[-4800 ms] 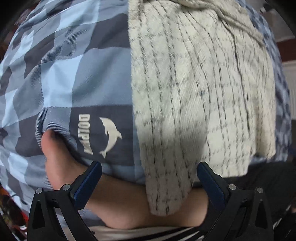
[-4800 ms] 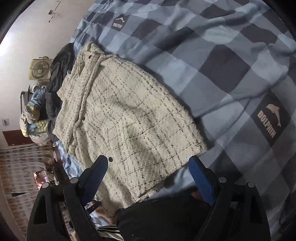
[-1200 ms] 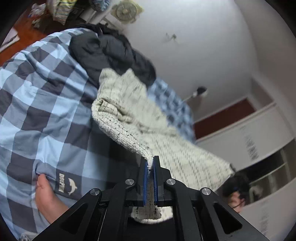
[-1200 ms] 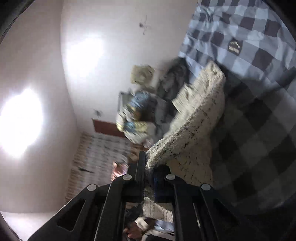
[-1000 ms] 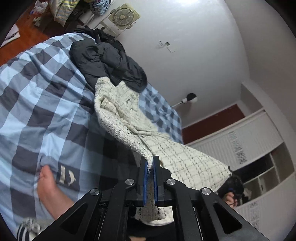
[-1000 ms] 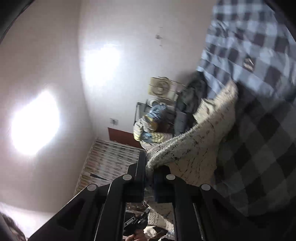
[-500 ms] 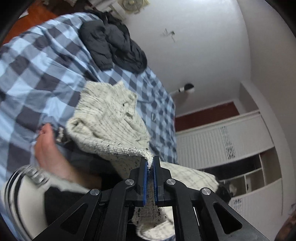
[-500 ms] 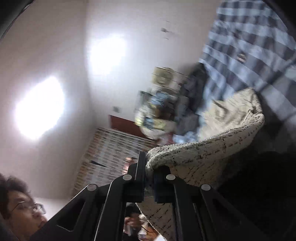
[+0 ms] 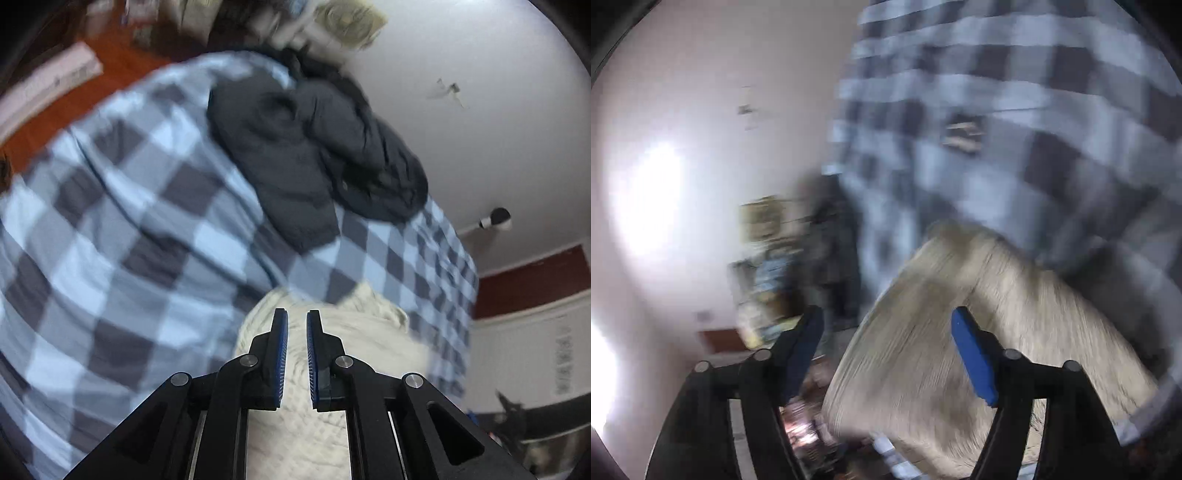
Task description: Fold small clothes
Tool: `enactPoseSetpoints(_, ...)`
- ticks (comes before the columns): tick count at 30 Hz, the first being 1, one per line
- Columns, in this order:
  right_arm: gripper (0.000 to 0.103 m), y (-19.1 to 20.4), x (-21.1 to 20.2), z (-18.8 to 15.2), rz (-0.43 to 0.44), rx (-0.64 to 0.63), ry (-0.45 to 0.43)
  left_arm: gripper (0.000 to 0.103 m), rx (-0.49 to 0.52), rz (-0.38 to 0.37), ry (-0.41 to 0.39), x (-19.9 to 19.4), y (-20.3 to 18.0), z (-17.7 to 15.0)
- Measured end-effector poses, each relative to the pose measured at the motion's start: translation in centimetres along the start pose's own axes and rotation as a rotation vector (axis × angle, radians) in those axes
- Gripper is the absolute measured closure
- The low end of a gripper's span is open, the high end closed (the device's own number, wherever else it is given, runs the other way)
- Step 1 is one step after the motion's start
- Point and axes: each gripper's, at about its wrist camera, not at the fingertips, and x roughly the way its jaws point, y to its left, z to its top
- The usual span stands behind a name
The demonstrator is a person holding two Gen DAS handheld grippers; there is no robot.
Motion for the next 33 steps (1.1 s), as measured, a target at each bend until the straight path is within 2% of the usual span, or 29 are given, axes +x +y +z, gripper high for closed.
enactPoseSetpoints(2,0.006,0.4,0.1,-2.1,-0.006,-0.127,0.014,0.096,0.151,0.092,-0.005,-0.3,-1.7,-2.3)
enactPoseSetpoints(4,0.005,0.3,0.3,-5.0,-0.082,-0.293,0.038,0.096,0.251,0.147,0.017,-0.1,-2.8,-5.0)
enactPoseSetpoints(6,0.005,-0.6,1.2,-7.5,-0.18,-0.393,0.041,0.096,0.313,0.097,0.075,0.5,-3.4,-8.2)
enactPoseSetpoints(8,0.005,-1.8,2.1,-9.2,-0.233,-0.445,0.086,0.096,0.343,0.03,0.145,2.2,-3.6,-11.5)
enactPoseSetpoints(11,0.005,-3.1,6.3,-11.4,-0.376,-0.528,0.246,0.096,0.429,0.013,0.222,5.7,-3.7,-15.7)
enactPoseSetpoints(13,0.005,-2.3,8.5,-13.7,-0.43,-0.663,0.334,0.096,0.446,0.026,0.287,8.0,-3.3,-17.6)
enactPoseSetpoints(16,0.005,-1.9,11.7,-17.4,-0.514,-0.89,0.496,0.096,0.452,0.142,0.408,11.7,-1.7,-18.9)
enactPoseSetpoints(18,0.005,-3.2,14.0,-18.7,-0.586,-0.971,0.598,0.097,0.432,0.152,0.43,12.6,-0.4,-18.2)
enactPoseSetpoints(19,0.005,-4.2,15.1,-18.8,-0.664,-0.994,0.63,0.097,0.381,0.139,0.419,12.3,0.5,-17.1)
enactPoseSetpoints(22,0.005,-6.5,16.2,-16.8,-0.844,-1.003,0.599,0.097,0.226,0.152,0.343,10.9,3.4,-14.3)
enactPoseSetpoints(23,0.006,-6.6,16.0,-16.0,-0.853,-0.985,0.576,0.097,0.179,0.181,0.305,10.1,4.5,-13.4)
enactPoseSetpoints(24,0.006,-6.6,15.3,-14.6,-0.824,-0.933,0.544,0.097,0.173,0.261,0.262,9.6,5.3,-12.9)
enactPoseSetpoints(25,0.006,-6.4,14.6,-13.5,-0.798,-0.885,0.508,0.096,0.2,0.406,0.205,8.7,5.7,-12.4)
enactPoseSetpoints(26,0.006,-6.2,14.0,-12.9,-0.804,-0.871,0.467,0.096,0.225,0.514,0.174,8.1,5.8,-12.3)
enactPoseSetpoints(27,0.006,-5.8,13.1,-11.9,-0.883,-0.898,0.354,0.096,0.253,0.587,0.147,7.4,5.6,-12.2)
enactPoseSetpoints(28,0.006,-5.2,12.1,-11.7,-0.979,-0.959,0.243,0.096,0.276,0.588,0.131,6.6,5.1,-12.2)
enactPoseSetpoints(29,0.006,-4.7,11.6,-11.7,-1.023,-1.004,0.186,0.096,0.313,0.511,0.132,5.7,4.1,-12.6)
enactPoseSetpoints(30,0.006,-4.0,10.7,-12.3,-1.026,-1.069,0.148,0.096,0.348,0.462,0.146,5.3,3.4,-13.0)
enactPoseSetpoints(32,0.006,-3.1,9.7,-13.4,-0.896,-1.1,0.226,0.096,0.468,0.345,0.218,4.7,1.6,-14.5)
enactPoseSetpoints(33,0.006,-3.0,9.1,-14.4,-0.792,-1.09,0.311,0.096,0.519,0.311,0.256,4.6,1.1,-15.2)
